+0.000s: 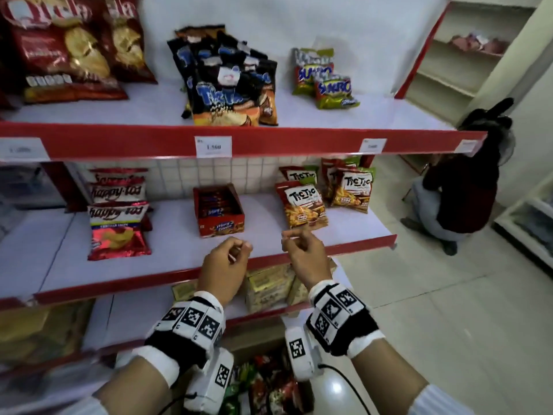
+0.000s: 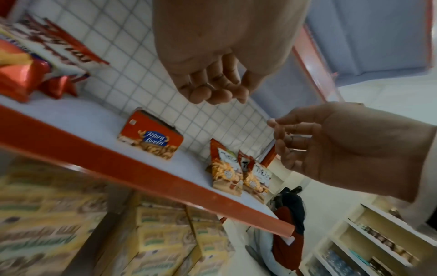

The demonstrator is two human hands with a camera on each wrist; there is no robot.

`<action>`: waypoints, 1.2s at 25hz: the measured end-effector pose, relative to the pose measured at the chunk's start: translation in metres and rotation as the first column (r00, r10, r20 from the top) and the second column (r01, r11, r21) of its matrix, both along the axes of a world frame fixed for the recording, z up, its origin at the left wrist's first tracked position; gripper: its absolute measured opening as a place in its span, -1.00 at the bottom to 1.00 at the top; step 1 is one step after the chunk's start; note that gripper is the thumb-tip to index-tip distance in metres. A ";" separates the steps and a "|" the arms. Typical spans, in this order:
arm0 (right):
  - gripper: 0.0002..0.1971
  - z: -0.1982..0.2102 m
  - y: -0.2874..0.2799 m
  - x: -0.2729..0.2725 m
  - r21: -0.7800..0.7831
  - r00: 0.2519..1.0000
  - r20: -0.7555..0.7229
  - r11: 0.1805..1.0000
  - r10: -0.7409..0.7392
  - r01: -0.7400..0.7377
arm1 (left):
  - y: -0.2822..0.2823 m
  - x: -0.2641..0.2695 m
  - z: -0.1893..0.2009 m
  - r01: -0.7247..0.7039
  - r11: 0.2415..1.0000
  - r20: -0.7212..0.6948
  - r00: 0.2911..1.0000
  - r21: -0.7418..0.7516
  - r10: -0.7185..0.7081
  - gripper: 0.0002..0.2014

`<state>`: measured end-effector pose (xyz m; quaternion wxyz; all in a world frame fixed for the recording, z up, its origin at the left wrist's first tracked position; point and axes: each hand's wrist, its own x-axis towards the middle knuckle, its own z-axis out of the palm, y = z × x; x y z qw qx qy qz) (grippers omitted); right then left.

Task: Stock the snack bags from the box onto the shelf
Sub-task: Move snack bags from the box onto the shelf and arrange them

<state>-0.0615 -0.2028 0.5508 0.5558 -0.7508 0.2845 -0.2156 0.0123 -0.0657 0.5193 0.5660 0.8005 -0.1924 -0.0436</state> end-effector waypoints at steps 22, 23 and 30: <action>-0.78 -0.537 0.026 0.024 0.110 0.469 -0.631 0.670 0.618 -0.734 | 0.067 0.012 -0.486 -0.264 0.953 -0.464 0.832 0.151 0.304 -0.87; -0.76 -0.565 0.035 0.025 0.108 0.402 -0.667 0.615 0.627 -0.781 | 0.073 0.010 -0.509 -0.263 0.951 -0.486 0.817 0.164 0.310 -0.84; -0.58 -0.724 0.097 0.044 0.165 0.012 -0.824 0.260 0.567 -0.951 | 0.096 0.014 -0.621 -0.236 0.965 -0.545 0.798 0.112 0.258 -0.80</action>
